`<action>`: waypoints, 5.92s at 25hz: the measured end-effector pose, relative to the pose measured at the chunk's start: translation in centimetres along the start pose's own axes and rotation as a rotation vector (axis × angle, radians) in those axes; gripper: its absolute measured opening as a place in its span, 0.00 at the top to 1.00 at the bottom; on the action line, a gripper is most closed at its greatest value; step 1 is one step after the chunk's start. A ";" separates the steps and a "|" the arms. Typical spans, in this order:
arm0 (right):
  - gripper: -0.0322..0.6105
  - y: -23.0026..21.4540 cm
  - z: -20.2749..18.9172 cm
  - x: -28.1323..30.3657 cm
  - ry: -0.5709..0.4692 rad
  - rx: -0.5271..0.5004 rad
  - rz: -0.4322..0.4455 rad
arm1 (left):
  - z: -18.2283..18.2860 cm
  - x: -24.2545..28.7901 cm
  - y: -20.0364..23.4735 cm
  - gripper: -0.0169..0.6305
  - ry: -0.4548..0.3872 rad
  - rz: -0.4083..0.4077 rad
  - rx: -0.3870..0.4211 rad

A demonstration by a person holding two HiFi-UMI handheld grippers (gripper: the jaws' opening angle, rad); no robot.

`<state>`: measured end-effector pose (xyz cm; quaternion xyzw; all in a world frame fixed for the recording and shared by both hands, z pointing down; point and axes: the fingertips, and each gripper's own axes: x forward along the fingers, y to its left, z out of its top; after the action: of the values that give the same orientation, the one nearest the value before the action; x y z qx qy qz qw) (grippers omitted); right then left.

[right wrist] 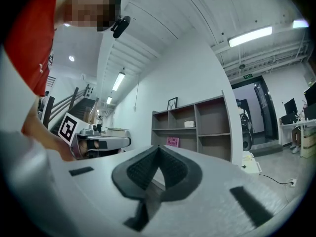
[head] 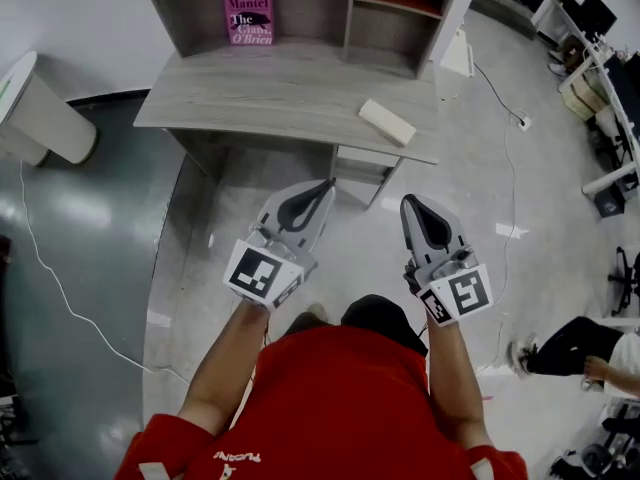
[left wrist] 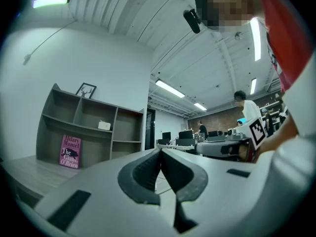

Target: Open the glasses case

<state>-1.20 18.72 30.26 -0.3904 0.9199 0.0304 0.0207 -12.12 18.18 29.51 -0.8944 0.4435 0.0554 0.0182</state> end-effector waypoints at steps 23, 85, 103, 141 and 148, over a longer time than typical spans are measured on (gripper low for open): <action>0.94 -13.0 -4.8 8.7 0.052 -0.064 -0.030 | -5.8 12.9 9.2 0.96 0.133 0.012 0.065; 0.47 -24.3 -27.5 15.4 0.669 -0.080 0.051 | -32.4 27.5 15.1 0.76 0.873 -0.328 0.075; 0.49 -25.1 -29.5 14.9 0.741 -0.078 0.103 | -33.6 27.7 14.2 0.76 0.940 -0.360 0.075; 0.89 -34.0 -26.5 17.2 0.605 0.004 -0.036 | -33.6 28.9 14.3 0.76 0.967 -0.311 0.081; 0.87 -34.9 -27.0 17.5 0.609 0.010 -0.058 | -33.6 29.0 14.4 0.76 0.973 -0.308 0.075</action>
<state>11.42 -19.97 54.68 -0.4076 0.8724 -0.0930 -0.2532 -3.36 -16.26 59.77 -0.8704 0.2653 -0.3866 -0.1504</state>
